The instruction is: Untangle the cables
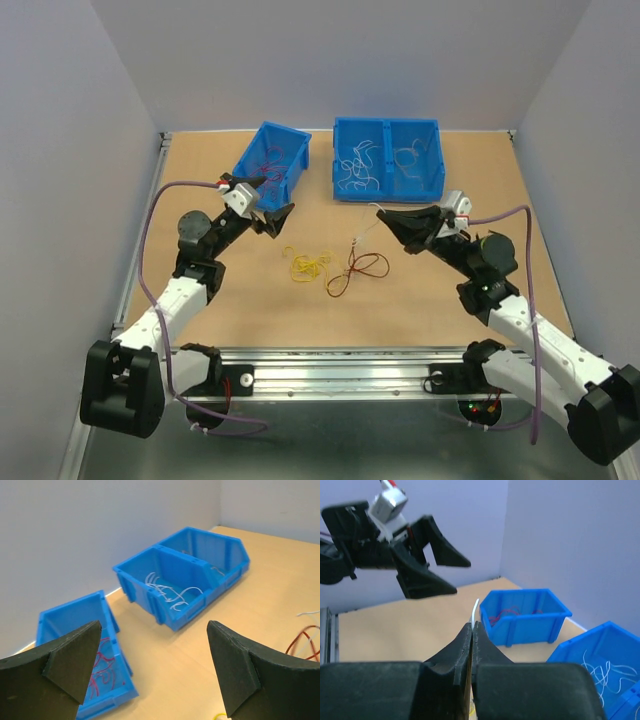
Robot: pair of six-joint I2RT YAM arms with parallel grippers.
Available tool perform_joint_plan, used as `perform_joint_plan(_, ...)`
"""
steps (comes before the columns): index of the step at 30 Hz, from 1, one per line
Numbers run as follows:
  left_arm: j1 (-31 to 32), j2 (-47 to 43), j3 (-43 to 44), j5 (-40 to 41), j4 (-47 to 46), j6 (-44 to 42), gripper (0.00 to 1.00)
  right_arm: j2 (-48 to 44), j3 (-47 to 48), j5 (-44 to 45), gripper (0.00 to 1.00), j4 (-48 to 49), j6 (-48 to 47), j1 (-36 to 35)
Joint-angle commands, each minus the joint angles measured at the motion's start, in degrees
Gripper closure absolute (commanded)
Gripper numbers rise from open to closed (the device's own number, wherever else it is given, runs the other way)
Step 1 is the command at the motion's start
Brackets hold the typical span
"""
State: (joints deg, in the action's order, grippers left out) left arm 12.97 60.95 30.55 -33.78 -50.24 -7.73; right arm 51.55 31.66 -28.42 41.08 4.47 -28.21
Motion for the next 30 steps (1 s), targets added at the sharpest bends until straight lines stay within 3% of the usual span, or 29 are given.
perform_joint_plan(1, 3.5, 0.1, 1.0, -9.8, -2.1, -4.8, 0.01, -4.3, -2.9, 3.6, 1.0, 12.2, 4.8, -0.2)
perform_joint_plan(6, 12.3, 1.4, -2.0, -6.6, -3.0, -12.6, 0.01, -5.5, -3.2, 5.7, 0.99, 12.4, 6.0, -0.2)
perform_joint_plan(11, 19.2, 9.5, -1.0, -4.6, -5.1, -12.9, 0.01, -4.6, -2.8, 9.3, 0.99, 14.6, 7.6, -0.2)
perform_joint_plan(20, 21.7, 20.9, 3.7, -8.1, -8.6, -7.2, 0.02, -2.0, -2.5, 9.2, 0.99, 18.9, 9.9, -0.2)
perform_joint_plan(30, 21.9, 20.8, 3.0, -15.1, -8.7, -7.8, 0.04, 0.6, -1.9, 11.9, 0.99, 19.0, 9.0, -0.2)
